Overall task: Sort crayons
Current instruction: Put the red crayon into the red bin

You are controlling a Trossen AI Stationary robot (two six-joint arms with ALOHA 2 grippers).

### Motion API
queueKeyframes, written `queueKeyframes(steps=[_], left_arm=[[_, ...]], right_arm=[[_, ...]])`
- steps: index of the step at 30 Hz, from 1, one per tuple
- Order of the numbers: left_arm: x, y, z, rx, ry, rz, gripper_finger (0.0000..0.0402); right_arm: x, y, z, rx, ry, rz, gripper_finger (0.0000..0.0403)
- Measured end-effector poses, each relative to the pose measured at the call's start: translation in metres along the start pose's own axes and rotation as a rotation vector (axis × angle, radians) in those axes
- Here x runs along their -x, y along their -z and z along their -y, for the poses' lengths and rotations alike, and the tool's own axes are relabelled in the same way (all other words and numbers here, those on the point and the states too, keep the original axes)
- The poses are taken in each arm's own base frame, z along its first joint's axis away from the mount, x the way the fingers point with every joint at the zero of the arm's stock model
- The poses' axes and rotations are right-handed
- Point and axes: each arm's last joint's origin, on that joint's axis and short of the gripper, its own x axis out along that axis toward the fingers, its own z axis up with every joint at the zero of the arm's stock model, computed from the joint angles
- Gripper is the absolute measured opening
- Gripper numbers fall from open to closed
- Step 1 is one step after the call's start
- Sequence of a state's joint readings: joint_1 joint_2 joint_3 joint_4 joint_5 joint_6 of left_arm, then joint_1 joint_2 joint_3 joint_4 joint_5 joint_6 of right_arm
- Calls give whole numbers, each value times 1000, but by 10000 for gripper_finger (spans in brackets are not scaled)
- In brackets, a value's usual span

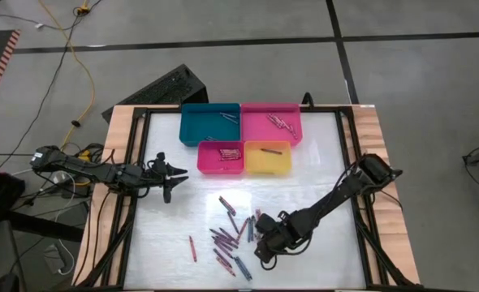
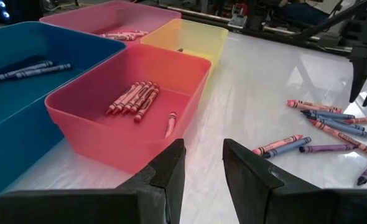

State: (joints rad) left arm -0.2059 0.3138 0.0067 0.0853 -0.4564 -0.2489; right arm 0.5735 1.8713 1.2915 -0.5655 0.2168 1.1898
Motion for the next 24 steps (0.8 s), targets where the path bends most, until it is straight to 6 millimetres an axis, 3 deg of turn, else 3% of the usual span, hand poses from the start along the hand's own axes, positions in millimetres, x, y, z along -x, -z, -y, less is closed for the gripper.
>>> queueKeyframes(steps=[9,18,24], left_arm=[[0,0,0,1,0,0,98],[0,0,0,3,3,-1,98],[0,0,0,3,3,-1,98]], right_arm=[[1,4,-5,71,-26,27,72],[-21,9,-4,73,-10,-26,72],[-21,10,-3,79,0,-36,72]])
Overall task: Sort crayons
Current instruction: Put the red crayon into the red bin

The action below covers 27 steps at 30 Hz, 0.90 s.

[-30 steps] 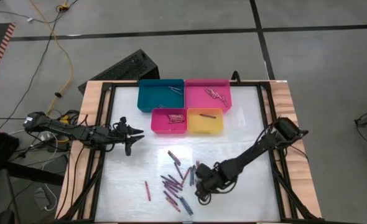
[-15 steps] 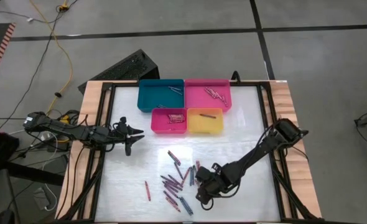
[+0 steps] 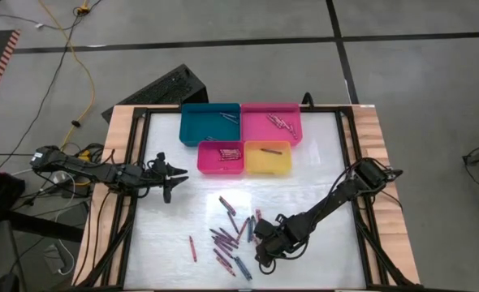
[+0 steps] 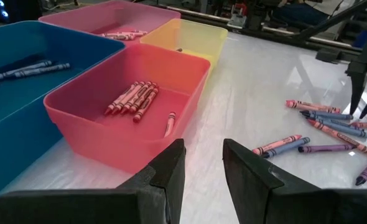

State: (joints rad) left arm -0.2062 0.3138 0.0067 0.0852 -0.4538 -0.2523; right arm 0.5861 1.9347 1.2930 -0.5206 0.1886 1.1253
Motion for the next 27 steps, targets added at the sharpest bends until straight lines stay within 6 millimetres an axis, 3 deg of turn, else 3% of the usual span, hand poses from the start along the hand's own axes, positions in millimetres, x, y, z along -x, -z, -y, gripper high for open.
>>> queueKeyframes(steps=[6,12,17,27], left_arm=[[0,0,0,0,0,0,98],[0,0,0,0,-3,0,98],[0,0,0,0,-3,1,98],[0,0,0,-1,2,-1,98]], right_arm=[[2,0,-2,54,4,-7,72],[17,-9,-19,178,-18,61,72],[26,-12,-21,202,40,80,72],[14,-10,-23,144,42,77,72]])
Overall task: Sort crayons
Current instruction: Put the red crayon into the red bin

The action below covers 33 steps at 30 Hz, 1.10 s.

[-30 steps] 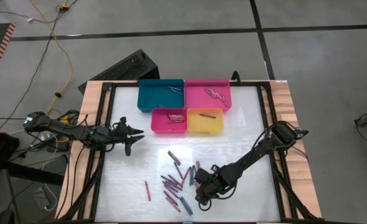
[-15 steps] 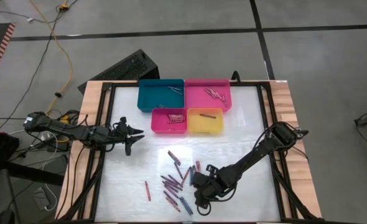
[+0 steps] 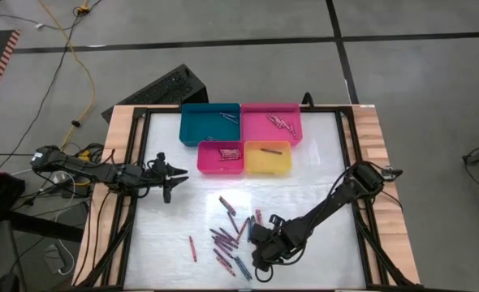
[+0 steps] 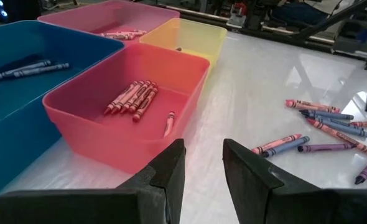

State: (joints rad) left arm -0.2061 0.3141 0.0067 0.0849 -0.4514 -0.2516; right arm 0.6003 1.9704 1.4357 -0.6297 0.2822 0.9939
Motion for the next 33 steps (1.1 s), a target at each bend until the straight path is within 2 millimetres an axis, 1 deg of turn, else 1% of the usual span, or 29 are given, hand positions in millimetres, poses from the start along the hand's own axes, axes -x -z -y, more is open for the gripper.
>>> queueKeyframes(steps=[12,29,33], left_arm=[[0,0,0,8,1,-1,98],[0,0,0,15,1,0,98],[0,0,0,15,1,0,98]], right_arm=[[-15,6,-4,-8,-8,-22,72],[-16,13,3,40,62,-99,71],[-15,14,5,45,75,-123,52]])
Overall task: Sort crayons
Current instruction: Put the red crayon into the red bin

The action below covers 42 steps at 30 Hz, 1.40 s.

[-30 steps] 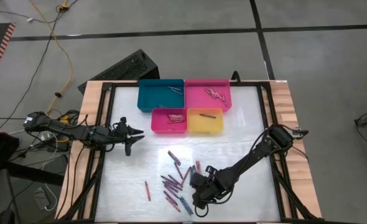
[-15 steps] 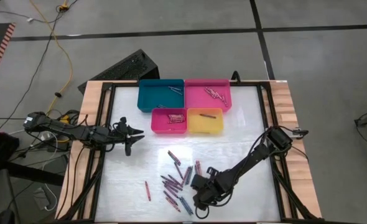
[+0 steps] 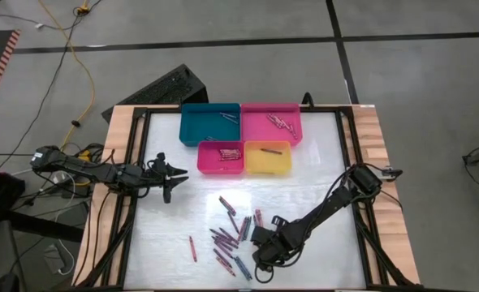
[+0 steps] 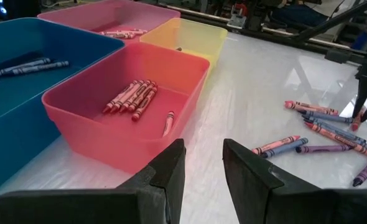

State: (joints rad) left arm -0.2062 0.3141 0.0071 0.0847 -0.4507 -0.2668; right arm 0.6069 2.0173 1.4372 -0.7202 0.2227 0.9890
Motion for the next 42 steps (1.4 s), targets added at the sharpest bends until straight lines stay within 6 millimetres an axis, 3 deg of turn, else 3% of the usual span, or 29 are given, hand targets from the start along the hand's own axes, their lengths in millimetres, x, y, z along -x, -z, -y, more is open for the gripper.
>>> queueKeyframes(steps=[6,16,25,34,42], left_arm=[[0,0,0,0,0,0,98],[0,0,0,-1,0,0,98],[0,0,0,0,0,0,98],[0,0,0,0,-1,0,98],[0,0,0,0,-2,1,98]], right_arm=[[1,1,2,7,11,-25,7],[5,-1,0,52,1,-41,4],[29,-19,-3,208,3,-68,3],[55,-67,19,405,56,-69,2],[64,-130,64,593,68,-8,2]])
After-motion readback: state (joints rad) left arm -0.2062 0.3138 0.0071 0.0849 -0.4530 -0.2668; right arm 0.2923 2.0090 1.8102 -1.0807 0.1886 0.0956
